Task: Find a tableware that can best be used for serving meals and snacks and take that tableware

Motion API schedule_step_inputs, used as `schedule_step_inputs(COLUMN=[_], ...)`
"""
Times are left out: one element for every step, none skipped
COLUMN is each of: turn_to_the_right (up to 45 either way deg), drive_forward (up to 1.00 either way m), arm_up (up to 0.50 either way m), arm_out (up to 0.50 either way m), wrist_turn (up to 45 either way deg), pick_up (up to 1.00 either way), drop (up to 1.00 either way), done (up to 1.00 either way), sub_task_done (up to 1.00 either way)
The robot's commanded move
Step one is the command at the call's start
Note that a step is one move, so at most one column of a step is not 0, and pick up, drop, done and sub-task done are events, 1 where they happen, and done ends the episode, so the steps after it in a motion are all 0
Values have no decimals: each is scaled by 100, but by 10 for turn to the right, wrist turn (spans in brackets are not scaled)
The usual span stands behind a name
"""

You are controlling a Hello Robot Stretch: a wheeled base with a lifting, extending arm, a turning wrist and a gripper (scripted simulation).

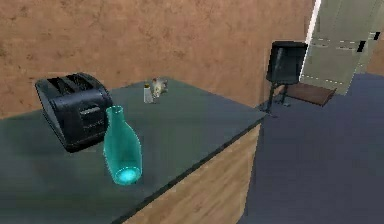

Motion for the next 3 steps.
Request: schedule_step_inputs(turn_to_the_right=[-450,-450,-390], drive_forward=[0,0,0], arm_up=[0,0,0], arm_out=[0,0,0], wrist_turn=[0,0,0], pick_up=[0,0,0], drop=[0,0,0], done=[0,0,0], sub_task_done=[0,0,0])
